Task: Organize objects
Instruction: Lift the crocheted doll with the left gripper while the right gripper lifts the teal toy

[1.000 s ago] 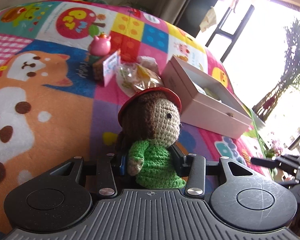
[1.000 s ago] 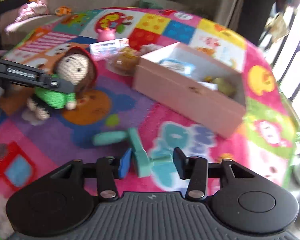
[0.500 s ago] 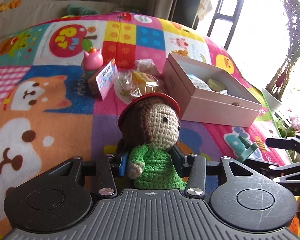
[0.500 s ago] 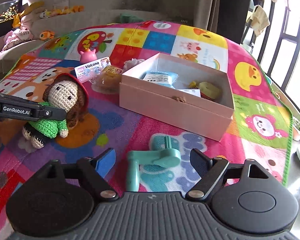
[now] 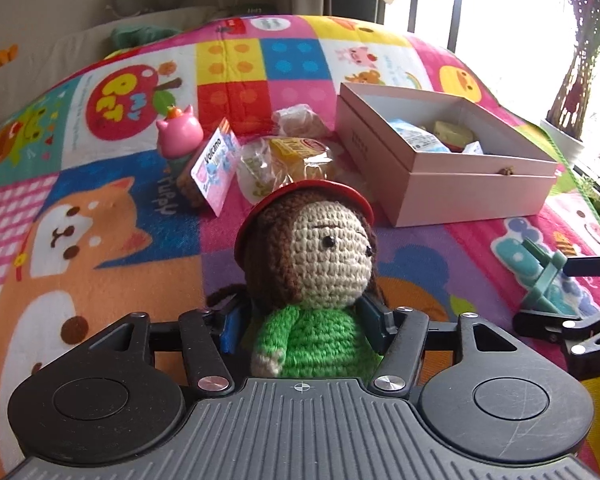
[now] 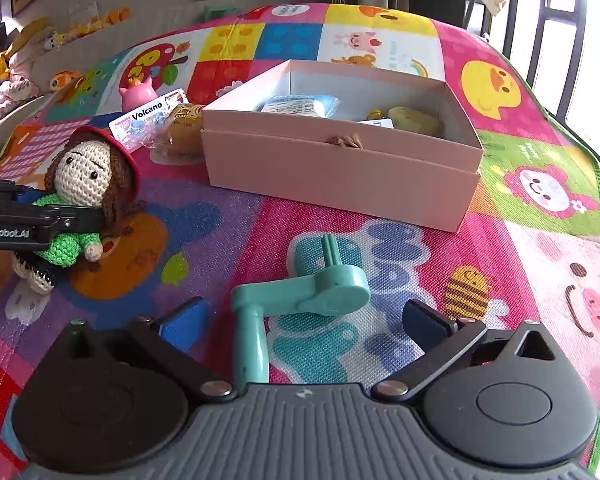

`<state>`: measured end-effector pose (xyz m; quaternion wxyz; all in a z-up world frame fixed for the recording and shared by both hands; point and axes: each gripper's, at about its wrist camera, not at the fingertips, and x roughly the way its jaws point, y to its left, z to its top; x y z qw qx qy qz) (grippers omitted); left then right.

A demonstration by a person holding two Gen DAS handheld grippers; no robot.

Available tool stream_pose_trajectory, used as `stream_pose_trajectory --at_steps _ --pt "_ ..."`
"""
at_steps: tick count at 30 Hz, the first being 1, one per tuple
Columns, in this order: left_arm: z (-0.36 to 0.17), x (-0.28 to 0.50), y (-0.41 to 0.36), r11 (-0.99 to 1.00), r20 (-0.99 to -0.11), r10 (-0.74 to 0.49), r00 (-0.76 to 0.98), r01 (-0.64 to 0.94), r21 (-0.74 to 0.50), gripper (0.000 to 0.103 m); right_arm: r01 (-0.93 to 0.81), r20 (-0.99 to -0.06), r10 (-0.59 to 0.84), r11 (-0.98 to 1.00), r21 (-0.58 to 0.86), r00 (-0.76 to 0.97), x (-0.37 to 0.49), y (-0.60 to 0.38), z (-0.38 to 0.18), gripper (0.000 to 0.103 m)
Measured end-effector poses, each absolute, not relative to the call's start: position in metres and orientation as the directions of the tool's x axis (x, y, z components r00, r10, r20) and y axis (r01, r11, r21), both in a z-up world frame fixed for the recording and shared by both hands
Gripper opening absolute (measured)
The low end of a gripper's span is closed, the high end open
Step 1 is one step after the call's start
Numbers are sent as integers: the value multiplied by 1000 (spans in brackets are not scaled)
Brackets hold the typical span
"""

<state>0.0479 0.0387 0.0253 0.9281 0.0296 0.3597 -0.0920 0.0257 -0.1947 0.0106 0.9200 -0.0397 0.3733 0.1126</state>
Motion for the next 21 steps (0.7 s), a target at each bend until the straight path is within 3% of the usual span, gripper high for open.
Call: stream_pose_trajectory --at_steps 3,8,12,14,18,21 --pt "28 47 35 977 -667 -152 730 215 12 55 -233 -696 181 972 19 695 27 -195 10 103" --pt "30 41 46 965 -687 -250 682 233 -119 55 -236 -704 184 972 24 686 29 -195 11 103" --pt "30 33 52 965 -697 -253 671 227 -132 54 -263 -686 214 964 34 695 30 -197 14 103" --pt "31 31 54 966 -701 -251 667 220 -137 54 -268 -692 215 963 33 689 32 -197 14 97" --pt "31 27 53 968 -704 -242 668 215 -130 54 -317 -688 236 948 10 687 27 -193 18 71" --pt "33 21 49 965 -712 -247 657 236 -116 53 -324 -667 227 946 -24 710 17 -193 30 71"
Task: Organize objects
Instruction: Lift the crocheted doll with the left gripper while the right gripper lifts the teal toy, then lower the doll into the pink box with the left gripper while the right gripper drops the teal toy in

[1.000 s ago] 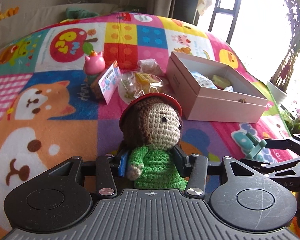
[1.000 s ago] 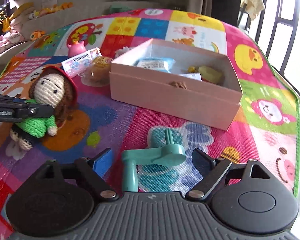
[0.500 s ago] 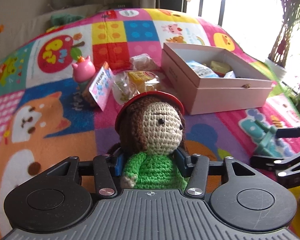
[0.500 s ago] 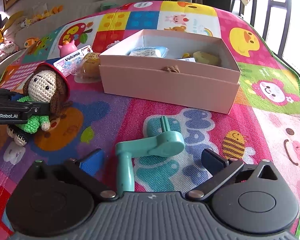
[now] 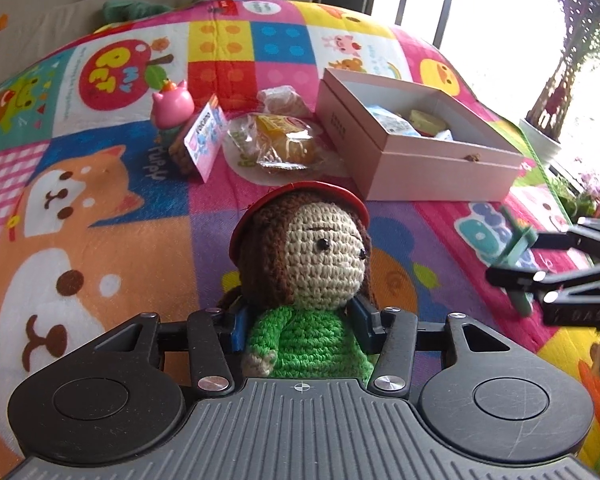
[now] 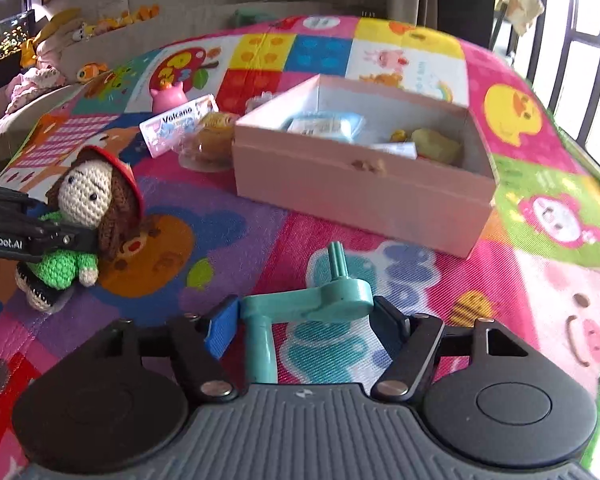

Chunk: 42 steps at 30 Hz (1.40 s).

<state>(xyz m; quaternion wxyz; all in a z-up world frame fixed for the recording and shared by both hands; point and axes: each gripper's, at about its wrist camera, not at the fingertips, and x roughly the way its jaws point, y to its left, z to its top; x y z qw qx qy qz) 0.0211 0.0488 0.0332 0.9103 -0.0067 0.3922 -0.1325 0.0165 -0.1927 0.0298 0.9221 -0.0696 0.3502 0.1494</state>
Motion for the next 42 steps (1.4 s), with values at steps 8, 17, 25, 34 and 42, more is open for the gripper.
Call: stream_pose_trajectory --at_steps 8,17,25,34,42 --pt "95 56 20 897 -614 -441 654 300 -325 52 -296 -499 257 955 1 828 -14 -235 99 71" --pt "90 226 -78 820 -533 -545 647 276 -502 53 -160 -434 177 984 75 883 -4 -284 108 71" --pt "35 257 -115 937 -728 -349 590 211 -278 55 -106 -462 106 994 26 881 3 -304 89 71" --pt "87 198 -96 912 -626 -400 670 360 -198 52 -91 -485 94 995 30 869 9 -299 83 71" --pt "96 107 -19 886 -518 -464 718 365 -287 52 -83 -490 97 995 51 866 8 -291 107 71"
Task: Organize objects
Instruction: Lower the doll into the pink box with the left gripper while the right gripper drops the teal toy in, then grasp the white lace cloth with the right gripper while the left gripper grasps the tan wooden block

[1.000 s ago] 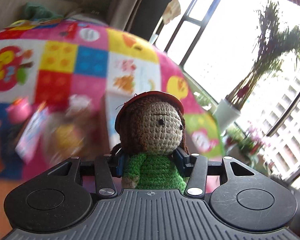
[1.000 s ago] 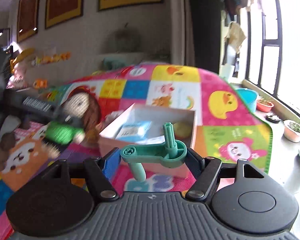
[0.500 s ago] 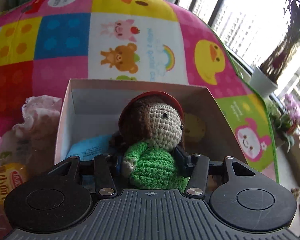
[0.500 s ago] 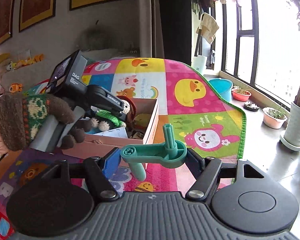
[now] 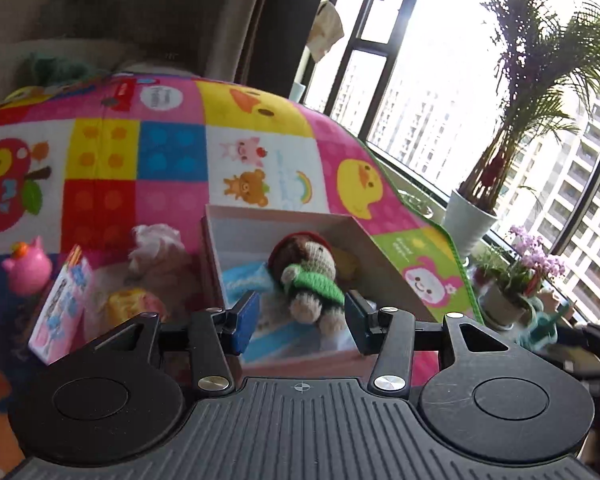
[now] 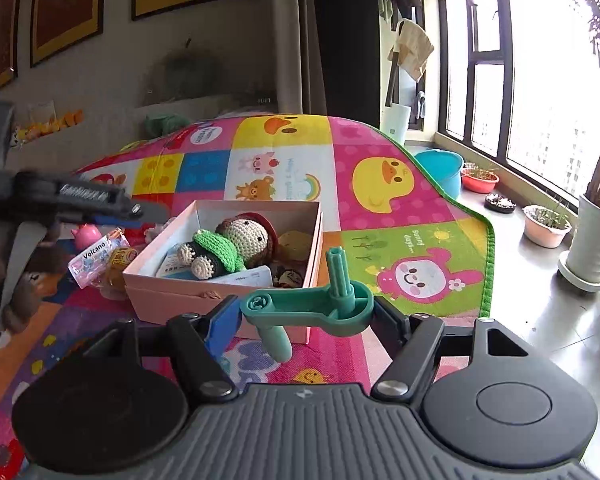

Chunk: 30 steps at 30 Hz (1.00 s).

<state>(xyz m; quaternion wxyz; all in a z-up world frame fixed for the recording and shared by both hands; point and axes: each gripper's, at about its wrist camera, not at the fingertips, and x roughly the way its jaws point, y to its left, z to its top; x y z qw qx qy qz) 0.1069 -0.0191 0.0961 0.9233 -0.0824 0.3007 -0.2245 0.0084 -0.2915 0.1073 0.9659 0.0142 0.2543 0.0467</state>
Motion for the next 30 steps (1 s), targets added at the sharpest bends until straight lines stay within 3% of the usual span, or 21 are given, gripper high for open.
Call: stream_pose_trajectory --at_steps 9,11,12,18,23,26,29,30 --pt "69 41 64 908 -533 -396 748 233 -348 52 -147 -480 288 940 309 829 129 -251 171 71" --pt "65 37 80 920 -542 -358 760 190 -341 51 -123 -500 282 937 327 819 170 -238 172 87" --pt "64 35 91 926 -535 -335 775 167 -339 51 -94 -529 266 939 330 806 188 -232 170 89" --pt "38 59 148 905 -466 -191 864 -29 -425 51 -114 -605 205 976 186 769 220 -171 159 89" --pt "37 126 159 873 -470 -218 855 -45 -486 51 -183 -694 209 977 112 689 247 -99 135 89" --pt "52 154 162 889 -448 -182 875 -48 -455 51 -196 -720 151 980 21 677 270 -62 115 83" --pt "58 183 161 907 -466 -173 868 -44 -419 51 -217 -751 113 975 -42 651 295 -35 91 64" --pt "57 193 160 916 -476 -159 865 -51 -399 51 -218 -763 97 974 -59 639 304 -28 83 53"
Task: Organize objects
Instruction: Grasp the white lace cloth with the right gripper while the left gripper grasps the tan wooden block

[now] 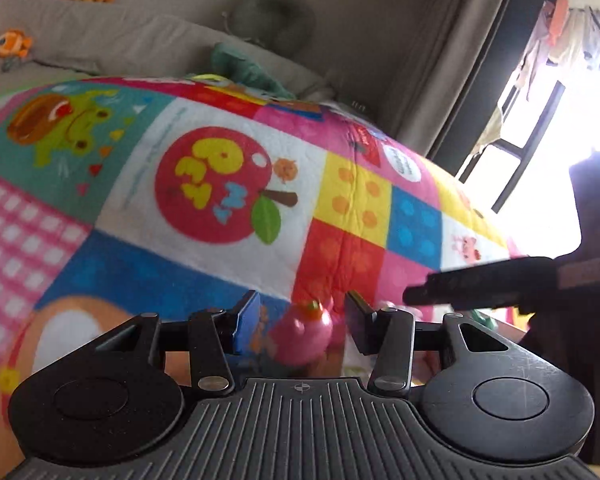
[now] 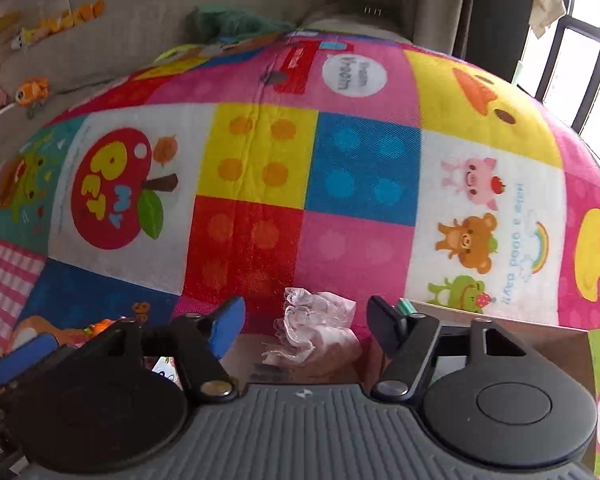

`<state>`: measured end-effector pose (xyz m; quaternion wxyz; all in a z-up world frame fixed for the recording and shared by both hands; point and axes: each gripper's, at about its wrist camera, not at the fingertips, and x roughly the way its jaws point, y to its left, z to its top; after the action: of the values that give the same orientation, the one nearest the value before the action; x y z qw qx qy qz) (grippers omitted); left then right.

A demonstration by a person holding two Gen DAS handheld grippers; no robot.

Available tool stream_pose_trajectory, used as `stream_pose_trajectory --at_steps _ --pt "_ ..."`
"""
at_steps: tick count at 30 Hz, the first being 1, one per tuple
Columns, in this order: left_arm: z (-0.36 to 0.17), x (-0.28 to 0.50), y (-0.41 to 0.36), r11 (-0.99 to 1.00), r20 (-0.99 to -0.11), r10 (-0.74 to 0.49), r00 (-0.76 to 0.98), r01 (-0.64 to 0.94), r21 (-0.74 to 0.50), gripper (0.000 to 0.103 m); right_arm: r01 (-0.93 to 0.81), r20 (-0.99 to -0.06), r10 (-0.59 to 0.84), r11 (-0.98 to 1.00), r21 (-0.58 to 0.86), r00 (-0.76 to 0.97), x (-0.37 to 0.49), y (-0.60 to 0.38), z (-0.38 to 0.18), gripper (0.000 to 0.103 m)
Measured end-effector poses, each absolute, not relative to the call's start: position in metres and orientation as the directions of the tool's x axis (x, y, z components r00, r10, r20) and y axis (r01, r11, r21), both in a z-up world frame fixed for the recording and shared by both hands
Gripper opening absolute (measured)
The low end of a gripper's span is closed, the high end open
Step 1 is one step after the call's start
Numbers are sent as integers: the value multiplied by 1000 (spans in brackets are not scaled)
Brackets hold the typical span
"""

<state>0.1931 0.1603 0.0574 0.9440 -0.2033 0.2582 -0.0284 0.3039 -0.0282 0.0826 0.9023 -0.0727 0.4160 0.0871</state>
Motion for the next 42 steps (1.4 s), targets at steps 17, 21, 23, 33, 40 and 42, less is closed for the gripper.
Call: stream_pose_trajectory --at_steps 17,21,23,33,40,42 --pt "38 215 152 893 -579 -339 742 61 -446 45 -356 -858 171 934 -16 485 260 -10 42 23" --pt "36 190 138 907 -592 -335 733 83 -412 44 -430 -854 258 902 45 451 189 -15 45 23" --pt "38 176 131 915 -591 -334 734 103 -390 44 -467 -846 288 882 53 448 152 -22 49 23" --pt "46 145 91 969 -606 -227 762 115 -218 44 -359 -741 201 932 -58 641 52 -136 55 52" --pt "32 185 69 977 -679 -155 718 10 -212 44 -269 -680 236 961 59 694 19 -192 55 66" --pt "25 188 62 980 -712 -131 690 -17 -196 29 -271 -670 231 961 46 705 15 -196 51 67"
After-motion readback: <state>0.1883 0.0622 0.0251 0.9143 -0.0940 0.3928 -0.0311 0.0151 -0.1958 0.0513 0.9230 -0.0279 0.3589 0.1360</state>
